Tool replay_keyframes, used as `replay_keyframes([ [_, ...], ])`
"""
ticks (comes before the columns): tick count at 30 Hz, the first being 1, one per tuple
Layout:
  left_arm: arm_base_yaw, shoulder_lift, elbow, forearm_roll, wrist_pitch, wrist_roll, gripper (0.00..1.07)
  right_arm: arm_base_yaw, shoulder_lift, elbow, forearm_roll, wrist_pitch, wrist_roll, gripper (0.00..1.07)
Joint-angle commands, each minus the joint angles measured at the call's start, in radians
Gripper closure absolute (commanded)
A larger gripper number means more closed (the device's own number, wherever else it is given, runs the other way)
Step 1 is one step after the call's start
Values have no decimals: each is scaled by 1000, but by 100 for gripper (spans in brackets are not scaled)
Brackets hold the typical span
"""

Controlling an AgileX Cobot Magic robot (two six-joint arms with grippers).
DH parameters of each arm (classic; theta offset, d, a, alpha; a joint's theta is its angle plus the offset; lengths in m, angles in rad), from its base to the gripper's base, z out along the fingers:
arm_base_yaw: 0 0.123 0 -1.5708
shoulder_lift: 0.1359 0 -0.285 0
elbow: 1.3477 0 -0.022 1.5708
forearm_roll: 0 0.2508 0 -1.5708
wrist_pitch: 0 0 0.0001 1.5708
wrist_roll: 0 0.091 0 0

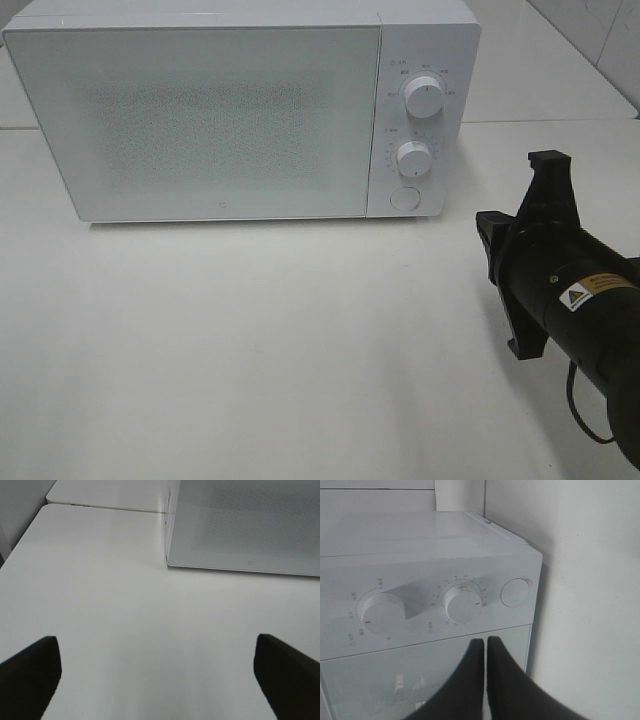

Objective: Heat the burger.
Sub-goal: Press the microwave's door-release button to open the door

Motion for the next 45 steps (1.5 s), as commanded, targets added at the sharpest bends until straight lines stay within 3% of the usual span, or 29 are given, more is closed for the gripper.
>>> replay_keyframes([
  [1,4,-20,4,-5,-7,0,7,3,0,-8,-4,63,7,107],
  [15,4,-20,4,-5,-7,0,7,0,160,-115,-1,82,58,107],
  [34,4,-20,4,-5,-7,0,7,-189,327,-367,-148,203,61,107],
  [45,4,-20,4,-5,-7,0,7,-210,404,-489,-166,255,61,107],
])
